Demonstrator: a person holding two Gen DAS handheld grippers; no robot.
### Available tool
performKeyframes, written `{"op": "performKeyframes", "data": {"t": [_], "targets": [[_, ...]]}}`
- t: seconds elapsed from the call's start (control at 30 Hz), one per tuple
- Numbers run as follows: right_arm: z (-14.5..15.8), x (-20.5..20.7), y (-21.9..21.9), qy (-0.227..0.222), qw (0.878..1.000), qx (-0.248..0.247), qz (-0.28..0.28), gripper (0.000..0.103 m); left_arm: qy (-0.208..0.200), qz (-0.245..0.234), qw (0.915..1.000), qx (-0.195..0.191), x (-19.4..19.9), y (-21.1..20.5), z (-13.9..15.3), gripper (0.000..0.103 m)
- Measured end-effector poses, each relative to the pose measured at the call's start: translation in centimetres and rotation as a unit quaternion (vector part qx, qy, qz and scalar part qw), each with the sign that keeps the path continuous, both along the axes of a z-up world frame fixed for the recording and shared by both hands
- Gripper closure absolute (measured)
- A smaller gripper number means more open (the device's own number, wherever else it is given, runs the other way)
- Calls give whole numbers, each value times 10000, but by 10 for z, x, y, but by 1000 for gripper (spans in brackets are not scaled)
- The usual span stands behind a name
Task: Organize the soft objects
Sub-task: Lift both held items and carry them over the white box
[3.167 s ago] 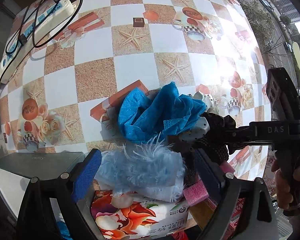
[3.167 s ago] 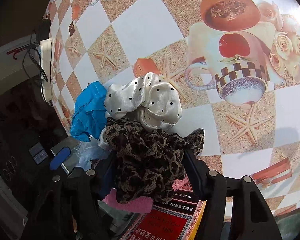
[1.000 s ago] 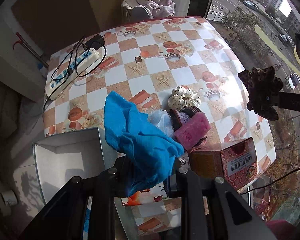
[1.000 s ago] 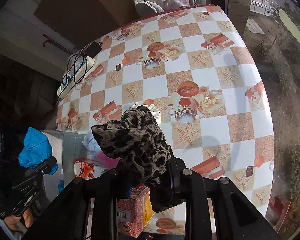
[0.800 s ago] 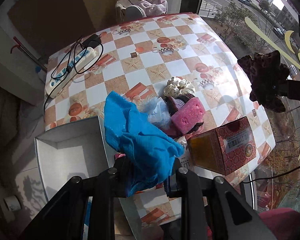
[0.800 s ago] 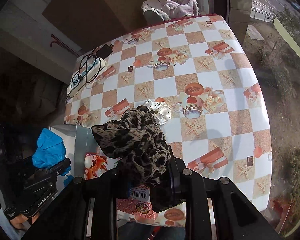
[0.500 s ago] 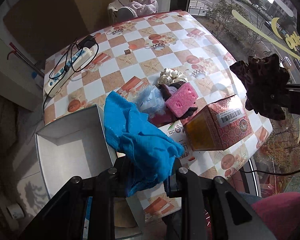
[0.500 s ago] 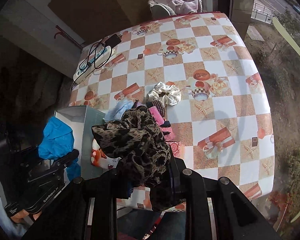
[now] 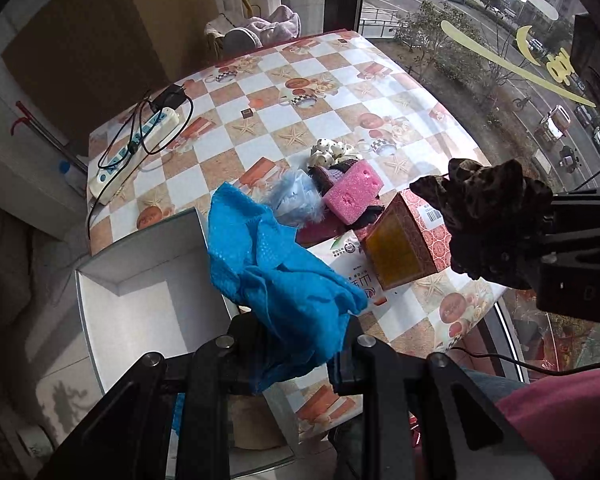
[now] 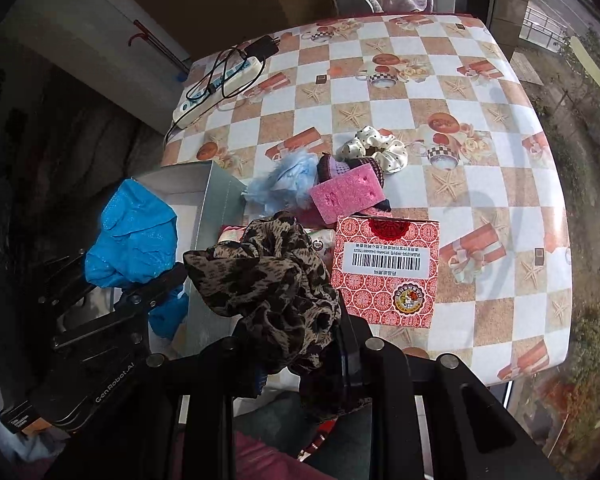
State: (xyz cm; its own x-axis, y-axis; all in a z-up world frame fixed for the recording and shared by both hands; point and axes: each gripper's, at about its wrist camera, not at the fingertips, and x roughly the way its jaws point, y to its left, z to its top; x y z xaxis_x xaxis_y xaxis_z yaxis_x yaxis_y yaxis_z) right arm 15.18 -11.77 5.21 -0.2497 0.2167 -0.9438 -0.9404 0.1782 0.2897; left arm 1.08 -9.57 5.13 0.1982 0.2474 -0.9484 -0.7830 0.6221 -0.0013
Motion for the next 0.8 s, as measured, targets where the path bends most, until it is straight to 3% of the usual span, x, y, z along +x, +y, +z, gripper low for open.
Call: {"op": "performKeyframes", "data": {"t": [0.8], "targets": [[-2, -69, 23, -193, 9952, -72, 953, 76, -234, 979, 9949, -34, -71, 4, -1, 76]]}}
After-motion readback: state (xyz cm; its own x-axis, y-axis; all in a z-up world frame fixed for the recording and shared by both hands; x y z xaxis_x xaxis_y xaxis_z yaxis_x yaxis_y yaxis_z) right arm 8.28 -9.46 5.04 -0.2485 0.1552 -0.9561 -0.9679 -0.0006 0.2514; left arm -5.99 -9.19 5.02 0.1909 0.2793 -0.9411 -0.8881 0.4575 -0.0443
